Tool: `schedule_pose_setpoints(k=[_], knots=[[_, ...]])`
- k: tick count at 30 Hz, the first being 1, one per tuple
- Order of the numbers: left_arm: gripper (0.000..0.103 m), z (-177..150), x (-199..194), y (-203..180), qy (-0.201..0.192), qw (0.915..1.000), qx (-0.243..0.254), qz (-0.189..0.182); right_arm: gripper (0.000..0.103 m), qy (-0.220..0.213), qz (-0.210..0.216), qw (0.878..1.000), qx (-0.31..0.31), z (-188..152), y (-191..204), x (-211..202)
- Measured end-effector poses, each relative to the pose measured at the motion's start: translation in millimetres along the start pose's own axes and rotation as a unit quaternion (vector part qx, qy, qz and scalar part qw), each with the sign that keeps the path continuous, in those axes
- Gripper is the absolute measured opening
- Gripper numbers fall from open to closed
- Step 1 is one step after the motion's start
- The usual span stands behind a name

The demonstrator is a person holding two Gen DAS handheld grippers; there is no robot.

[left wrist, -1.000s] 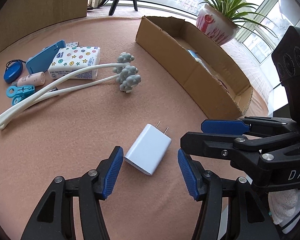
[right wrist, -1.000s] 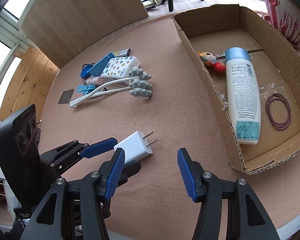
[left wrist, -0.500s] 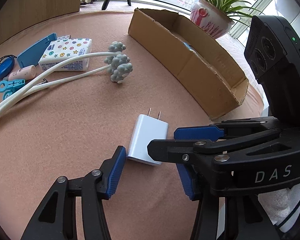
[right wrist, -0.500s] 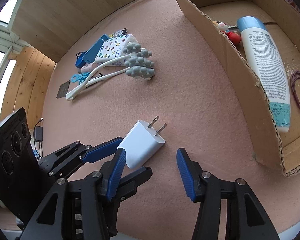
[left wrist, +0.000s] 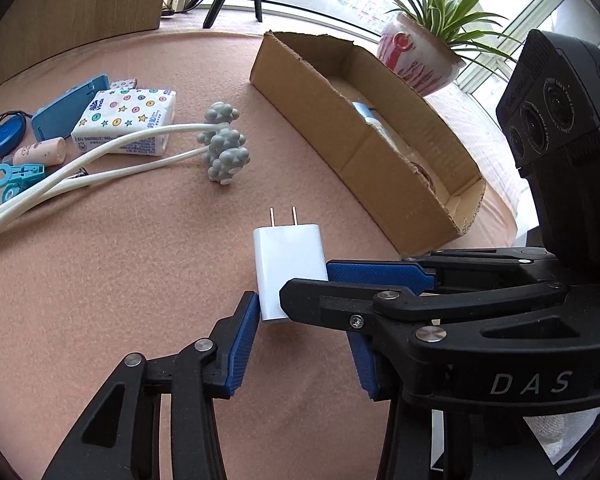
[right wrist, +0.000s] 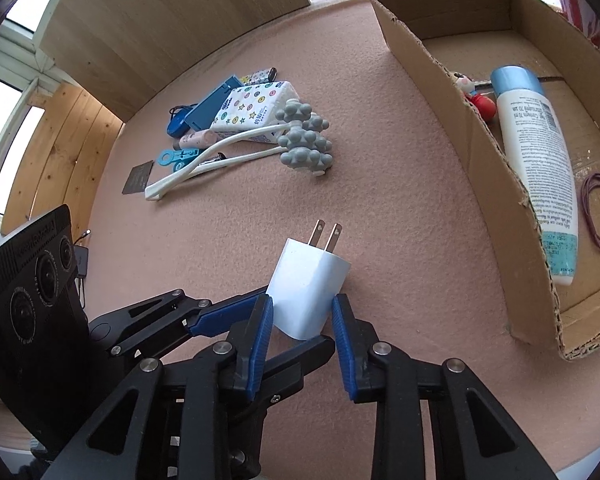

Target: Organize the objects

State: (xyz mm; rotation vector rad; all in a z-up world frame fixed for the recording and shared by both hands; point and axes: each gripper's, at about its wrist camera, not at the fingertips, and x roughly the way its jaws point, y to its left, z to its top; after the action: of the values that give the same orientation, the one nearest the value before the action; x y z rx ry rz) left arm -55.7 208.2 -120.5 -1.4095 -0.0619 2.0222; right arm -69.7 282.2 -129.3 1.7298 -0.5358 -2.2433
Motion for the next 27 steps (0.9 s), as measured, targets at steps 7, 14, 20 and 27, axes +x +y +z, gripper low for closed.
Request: schedule_pose_setpoints(k=[7, 14, 20, 27], knots=[[0.046, 26.9, -12.5, -38.0, -0.031, 0.9991, 0.028, 0.002, 0.028, -0.044, -0.001, 0.999, -0.004, 9.1, -3.7, -37.6], [0.046, 64.3, -10.9, -85.0, -0.052, 0.9965, 0.065, -0.007, 0.028, -0.092, -0.006, 0.996, 0.015, 18.0, -23.6, -81.6], [0.046, 83.6, 0.7, -122.7, -0.054, 0.9944, 0.089, -0.019, 0.028, -0.121, -0.020, 0.992, 0.033, 24.3, -51.0, -109.9], [0.047, 101.4, 29.3, -142.8, -0.044, 0.9942, 0.094, -0.028, 0.028, -0.134, -0.034, 0.989, 0.051, 28.8, -81.7, -122.4]])
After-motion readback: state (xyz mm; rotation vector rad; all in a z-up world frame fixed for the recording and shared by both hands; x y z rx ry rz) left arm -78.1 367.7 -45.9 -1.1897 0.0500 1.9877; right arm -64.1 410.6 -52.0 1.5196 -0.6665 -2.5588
